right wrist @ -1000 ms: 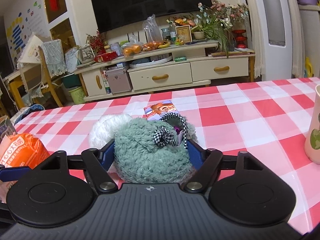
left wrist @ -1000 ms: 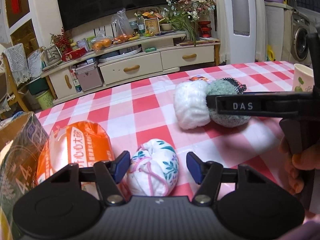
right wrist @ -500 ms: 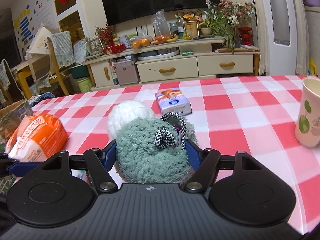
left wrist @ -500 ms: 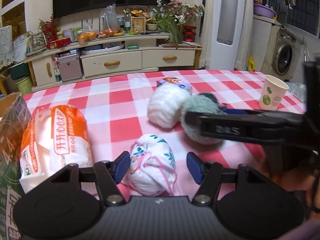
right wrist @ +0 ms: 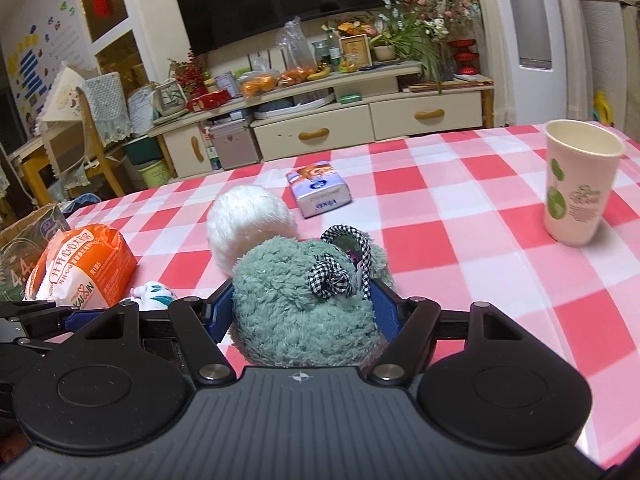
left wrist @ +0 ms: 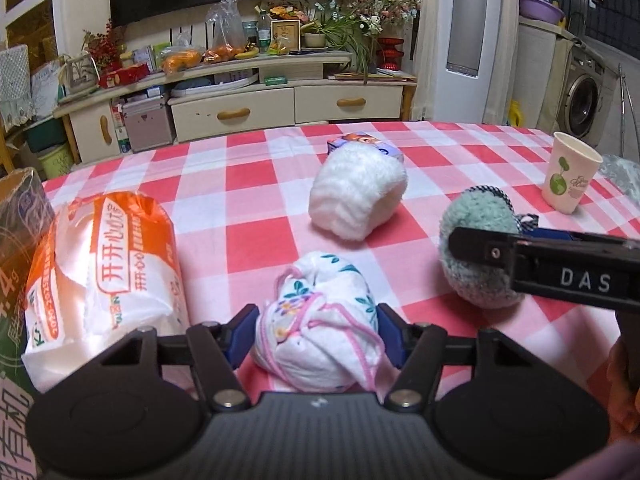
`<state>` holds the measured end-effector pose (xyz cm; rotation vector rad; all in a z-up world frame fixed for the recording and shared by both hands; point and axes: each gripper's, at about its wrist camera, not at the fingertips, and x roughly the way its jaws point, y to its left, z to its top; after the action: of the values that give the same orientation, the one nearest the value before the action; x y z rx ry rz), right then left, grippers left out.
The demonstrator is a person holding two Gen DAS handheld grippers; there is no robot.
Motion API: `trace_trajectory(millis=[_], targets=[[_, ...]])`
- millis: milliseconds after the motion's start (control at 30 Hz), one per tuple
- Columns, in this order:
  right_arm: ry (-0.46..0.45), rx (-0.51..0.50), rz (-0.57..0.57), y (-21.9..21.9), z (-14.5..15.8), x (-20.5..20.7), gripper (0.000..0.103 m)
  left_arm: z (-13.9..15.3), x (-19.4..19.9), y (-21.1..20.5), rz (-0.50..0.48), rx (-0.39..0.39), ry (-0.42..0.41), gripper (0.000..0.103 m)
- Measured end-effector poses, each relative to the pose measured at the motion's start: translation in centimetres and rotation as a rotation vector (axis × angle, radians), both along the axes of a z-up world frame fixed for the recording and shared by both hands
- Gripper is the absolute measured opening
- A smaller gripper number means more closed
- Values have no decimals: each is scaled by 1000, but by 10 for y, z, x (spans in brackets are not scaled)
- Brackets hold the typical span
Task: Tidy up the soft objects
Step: 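Grasp the white floral cloth bundle with the left tool while the right tool holds the pompom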
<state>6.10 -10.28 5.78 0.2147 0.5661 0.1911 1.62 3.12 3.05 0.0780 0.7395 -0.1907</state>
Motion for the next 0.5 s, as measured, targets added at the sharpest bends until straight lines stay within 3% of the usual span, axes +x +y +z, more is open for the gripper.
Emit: trace_trajectory(millis=[500], targets=[[12, -32, -59, 5, -1, -37, 85, 19, -25, 11, -18, -72, 2, 62]])
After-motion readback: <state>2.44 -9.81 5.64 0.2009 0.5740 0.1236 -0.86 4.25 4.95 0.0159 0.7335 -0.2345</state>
